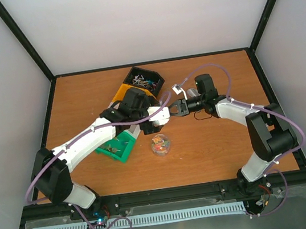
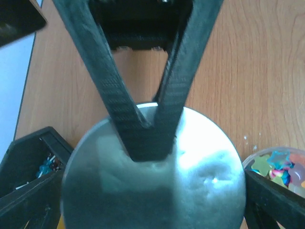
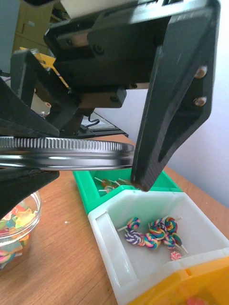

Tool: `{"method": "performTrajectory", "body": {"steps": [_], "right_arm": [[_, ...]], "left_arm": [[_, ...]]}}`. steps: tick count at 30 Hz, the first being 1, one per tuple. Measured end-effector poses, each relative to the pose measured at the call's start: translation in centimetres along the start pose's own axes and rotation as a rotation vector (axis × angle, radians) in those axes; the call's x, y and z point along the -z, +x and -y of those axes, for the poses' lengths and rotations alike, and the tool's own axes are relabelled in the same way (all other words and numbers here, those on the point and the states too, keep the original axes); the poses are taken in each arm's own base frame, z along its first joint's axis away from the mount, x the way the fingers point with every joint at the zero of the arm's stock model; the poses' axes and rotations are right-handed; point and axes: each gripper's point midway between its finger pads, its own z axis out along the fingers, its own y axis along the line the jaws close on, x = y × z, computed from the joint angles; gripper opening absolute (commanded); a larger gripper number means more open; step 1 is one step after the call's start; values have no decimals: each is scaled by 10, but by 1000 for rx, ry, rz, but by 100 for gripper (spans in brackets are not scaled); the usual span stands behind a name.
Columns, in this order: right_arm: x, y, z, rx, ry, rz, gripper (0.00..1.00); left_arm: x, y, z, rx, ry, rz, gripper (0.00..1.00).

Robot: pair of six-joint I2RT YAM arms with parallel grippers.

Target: Pack the candies

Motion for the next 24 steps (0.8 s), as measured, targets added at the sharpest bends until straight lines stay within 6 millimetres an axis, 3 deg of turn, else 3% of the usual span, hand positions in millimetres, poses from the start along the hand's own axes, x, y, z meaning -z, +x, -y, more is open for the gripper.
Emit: {"method": "performTrajectory", "body": {"steps": [9,24], "right_arm": [[0,-1,-2,-2,-7,1,3],[-2,0,3,-26,-14,-4,3]], "left_arm": [[-2,7,2,-27,-6,-28,91],[-4,10,0,-28,-23,-36,99]]}}
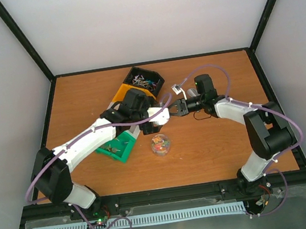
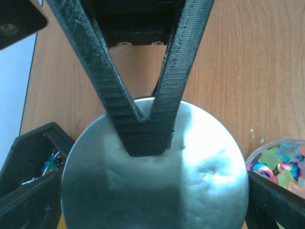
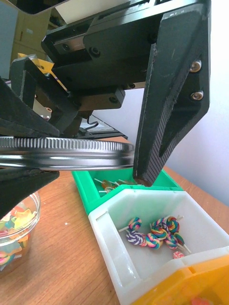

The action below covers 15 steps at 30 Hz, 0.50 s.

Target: Pack the candies

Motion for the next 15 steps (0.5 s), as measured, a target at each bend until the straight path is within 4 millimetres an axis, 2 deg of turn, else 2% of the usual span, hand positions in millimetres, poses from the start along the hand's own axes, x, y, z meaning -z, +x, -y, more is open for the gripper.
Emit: {"method": "performTrajectory", "body": {"steps": [11,12,15], "right_arm": [[-1,1,3,-16,1,-2,5],[-1,1,3,-18,0,-3,10],[-1,2,4,-20,-1,-9,35]], "left_arm": [[0,1,3,-1,10,-3,82],[-1,2,3,-1,11,-3,80],[-1,2,5,1,19,-5,79]]}}
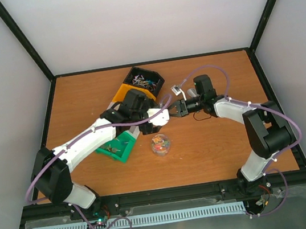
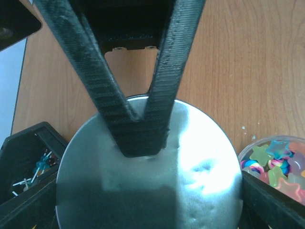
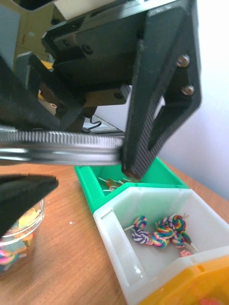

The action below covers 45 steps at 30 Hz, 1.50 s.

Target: Pack the candies

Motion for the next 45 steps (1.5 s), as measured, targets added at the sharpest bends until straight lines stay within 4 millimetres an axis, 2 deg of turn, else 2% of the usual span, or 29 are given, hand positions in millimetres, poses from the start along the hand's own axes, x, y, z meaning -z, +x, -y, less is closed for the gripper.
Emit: {"method": "performTrajectory", "body": {"steps": [3,5,13,24,33,45], "right_arm": [[0,3,3,8,16,-13,59],[0,6,7,11,40,-21,68],[9,20,28,70,146,-39,78],[14,55,43,97,191,-100,74],[11,71,54,71,191,-142,65],[0,89,62,31,180,-199,58]], "left_arm": [[0,0,6,4,29,4,78],[1,3,15,12,69,-3,76],[8,18,53,107,259,-32,73],[-3,34,82,203,406,-79,73],[-14,51,101,235,459,-127,74],[-27,53,107,244,456,-129,74]]}}
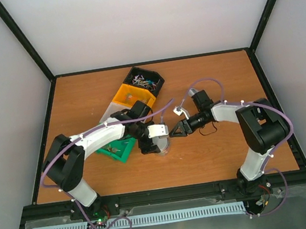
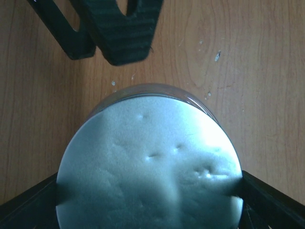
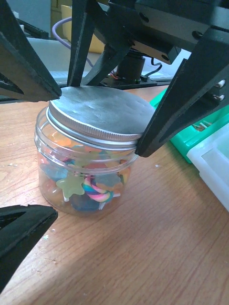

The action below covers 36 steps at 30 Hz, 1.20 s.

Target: Pack the candies

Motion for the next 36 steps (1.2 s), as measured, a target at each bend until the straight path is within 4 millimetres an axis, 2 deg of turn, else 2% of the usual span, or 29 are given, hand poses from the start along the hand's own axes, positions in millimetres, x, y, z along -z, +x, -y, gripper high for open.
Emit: {"method": "performTrajectory", "body": {"steps": [14,22,31,36], "right_arm": [[-13,12,-1,-18,-14,-51,55],[-16,11,-2,-13,-16,-58,60],[-18,10,-3,-4,-8,-66,62],[-18,9,-2,1,-2,-66,65]], "left_arm": [[-6,-6,-1,6,2,21,77],[-10,-7,-1,7,12,23,81],[-10,-7,-1,8,11,20,99],[-10,-3,0,35,13,3,100]]}}
